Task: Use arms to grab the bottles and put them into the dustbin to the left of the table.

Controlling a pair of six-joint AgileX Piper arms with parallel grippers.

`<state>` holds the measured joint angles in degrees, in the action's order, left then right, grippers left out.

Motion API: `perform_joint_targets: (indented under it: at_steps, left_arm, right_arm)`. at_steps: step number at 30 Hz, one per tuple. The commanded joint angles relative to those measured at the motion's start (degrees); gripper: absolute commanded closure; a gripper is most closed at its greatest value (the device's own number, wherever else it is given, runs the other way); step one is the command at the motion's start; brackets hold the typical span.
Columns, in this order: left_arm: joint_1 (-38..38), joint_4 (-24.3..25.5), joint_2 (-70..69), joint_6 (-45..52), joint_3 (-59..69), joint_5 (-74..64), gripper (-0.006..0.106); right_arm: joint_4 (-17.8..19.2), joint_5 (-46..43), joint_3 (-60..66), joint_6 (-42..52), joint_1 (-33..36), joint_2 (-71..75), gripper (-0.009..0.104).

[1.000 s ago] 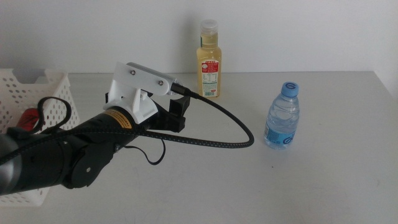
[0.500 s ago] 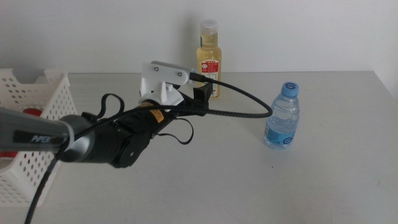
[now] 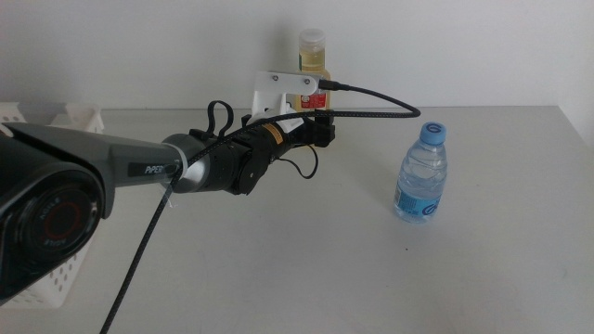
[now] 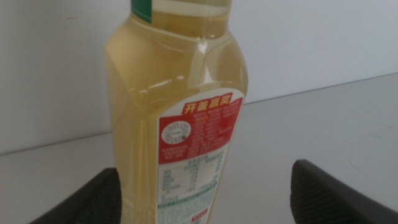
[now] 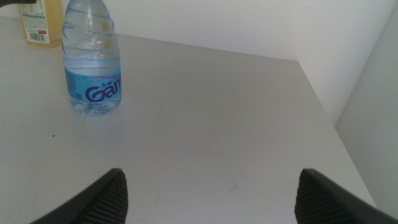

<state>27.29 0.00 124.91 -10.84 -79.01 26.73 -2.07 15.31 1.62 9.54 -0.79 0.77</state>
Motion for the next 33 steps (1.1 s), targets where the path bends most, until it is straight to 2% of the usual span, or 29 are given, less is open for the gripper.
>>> perform_joint_targets:
  at_steps: [1, 7, 19, 25, 29, 33]
  left_arm:
    - [0.01, -1.2, -2.22, 0.51, -3.91, 3.66, 0.008]
    - [-0.45, -2.71, 0.19, 2.05, -8.02, 3.16, 0.008]
    - [-1.06, -2.24, 5.1, 2.07, -17.28, -1.55, 0.008]
    - [-1.37, 1.46, 5.79, 2.32, -18.5, -2.11, 0.008]
    - [-2.55, 5.77, 5.79, 3.1, -18.5, -2.17, 0.008]
    - [-4.02, 7.22, 5.79, -0.01, -18.43, -4.3, 0.008]
  right_arm:
    - [0.65, -4.06, -0.54, 0.45, -0.39, 1.24, 0.02]
    - [0.65, -4.06, -0.54, 0.45, -0.39, 1.24, 0.02]
    - [0.65, -4.06, -0.54, 0.45, -0.39, 1.24, 0.02]
    - [0.65, -4.11, -0.54, 0.45, -0.39, 1.24, 0.02]
    - [0.65, -4.11, -0.54, 0.45, -0.39, 1.24, 0.02]
    - [0.65, -4.11, -0.54, 0.45, -0.39, 1.24, 0.02]
